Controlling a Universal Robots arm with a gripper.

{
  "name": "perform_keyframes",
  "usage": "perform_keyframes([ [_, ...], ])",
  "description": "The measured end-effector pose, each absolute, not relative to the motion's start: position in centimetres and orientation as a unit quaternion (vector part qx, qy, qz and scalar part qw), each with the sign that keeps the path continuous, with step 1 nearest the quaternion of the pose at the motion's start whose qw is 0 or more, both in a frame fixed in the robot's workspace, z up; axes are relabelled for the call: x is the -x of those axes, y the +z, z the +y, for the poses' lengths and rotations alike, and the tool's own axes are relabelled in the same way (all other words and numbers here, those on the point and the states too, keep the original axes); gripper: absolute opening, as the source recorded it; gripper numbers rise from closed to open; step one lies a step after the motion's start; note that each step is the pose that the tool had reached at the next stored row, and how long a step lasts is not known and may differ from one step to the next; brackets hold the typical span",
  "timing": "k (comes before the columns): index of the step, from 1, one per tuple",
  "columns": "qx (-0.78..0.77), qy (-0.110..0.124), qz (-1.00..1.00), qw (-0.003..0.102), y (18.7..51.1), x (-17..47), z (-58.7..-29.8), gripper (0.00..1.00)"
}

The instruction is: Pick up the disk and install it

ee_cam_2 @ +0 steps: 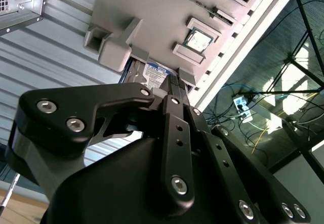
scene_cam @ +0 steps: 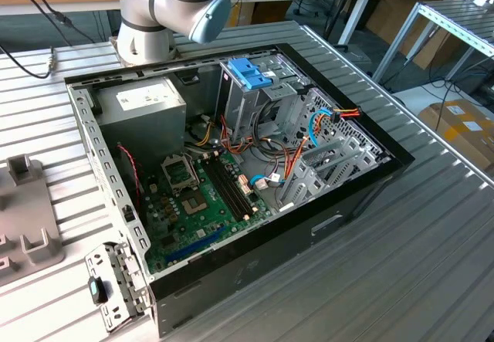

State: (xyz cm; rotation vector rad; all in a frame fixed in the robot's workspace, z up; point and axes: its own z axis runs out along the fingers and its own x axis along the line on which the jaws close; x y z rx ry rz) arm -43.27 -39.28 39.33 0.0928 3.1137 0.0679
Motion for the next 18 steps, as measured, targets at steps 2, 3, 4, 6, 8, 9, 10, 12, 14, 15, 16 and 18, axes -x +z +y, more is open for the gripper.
perform_keyframes([
  [2, -0.027, 0.022, 0.999, 0.013, 39.33, 43.27, -39.27, 0.11],
  [3, -0.026, 0.022, 0.999, 0.013, 39.33, 43.27, -39.28, 0.11],
  [4, -0.025, 0.022, 0.999, 0.013, 39.33, 43.27, -39.27, 0.11],
  [6, -0.021, 0.022, 0.999, 0.013, 39.33, 43.27, -39.27, 0.11],
  [8, -0.018, 0.022, 1.000, 0.013, 39.33, 43.27, -39.27, 0.11],
  [9, -0.017, 0.022, 1.000, 0.013, 39.32, 43.27, -39.28, 0.11],
  [10, -0.016, 0.022, 1.000, 0.013, 39.33, 43.27, -39.27, 0.11],
  [12, -0.014, 0.022, 1.000, 0.013, 39.33, 43.27, -39.27, 0.11],
  [14, -0.012, 0.022, 1.000, 0.012, 39.33, 43.27, -39.27, 0.11],
  [15, -0.011, 0.022, 1.000, 0.012, 39.33, 43.27, -39.27, 0.11],
  [16, -0.010, 0.022, 1.000, 0.012, 39.33, 43.27, -39.27, 0.11],
  [18, -0.007, 0.022, 1.000, 0.012, 39.33, 43.27, -39.27, 0.11],
])
